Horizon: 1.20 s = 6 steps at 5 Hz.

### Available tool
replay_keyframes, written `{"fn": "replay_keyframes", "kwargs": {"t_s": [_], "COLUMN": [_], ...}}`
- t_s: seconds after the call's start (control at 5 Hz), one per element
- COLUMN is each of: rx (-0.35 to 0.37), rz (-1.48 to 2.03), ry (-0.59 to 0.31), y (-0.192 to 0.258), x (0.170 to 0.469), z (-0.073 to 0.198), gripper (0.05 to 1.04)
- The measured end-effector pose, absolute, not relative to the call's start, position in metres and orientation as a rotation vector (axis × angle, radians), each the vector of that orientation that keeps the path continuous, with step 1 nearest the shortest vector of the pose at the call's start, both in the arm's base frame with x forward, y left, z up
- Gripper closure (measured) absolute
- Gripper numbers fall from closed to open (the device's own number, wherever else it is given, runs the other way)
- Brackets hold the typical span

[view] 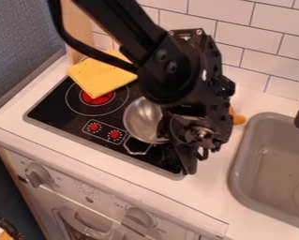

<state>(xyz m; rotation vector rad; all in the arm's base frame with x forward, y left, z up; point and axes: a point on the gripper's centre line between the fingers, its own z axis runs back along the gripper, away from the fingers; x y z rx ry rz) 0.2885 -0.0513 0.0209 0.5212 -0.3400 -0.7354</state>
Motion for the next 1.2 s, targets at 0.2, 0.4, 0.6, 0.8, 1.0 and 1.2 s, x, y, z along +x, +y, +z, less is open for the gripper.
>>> {"fn": "replay_keyframes", "kwargs": {"t_s": [0.2,0.4,0.6,0.8,1.0,1.2], "rx": [0.523,0.524,0.527,0.509,0.432,0.349], "rz": [-0.74,-0.741,-0.729,-0.732,-0.723,-0.644], "ry": [-0.334,-0.329,-0.367,-0.414,-0.508,-0.593], "y": [-0.05,-0.051,-0.05,-0.052,-0.059,-0.052], "x": [0.288,0.287,0.288,0.284,0.279,0.273], "z": [0.02,0.021,0.033,0.047,0.069,0.091], "gripper": [0.233,0.074,0.079,0.083,0.083,0.083]}}
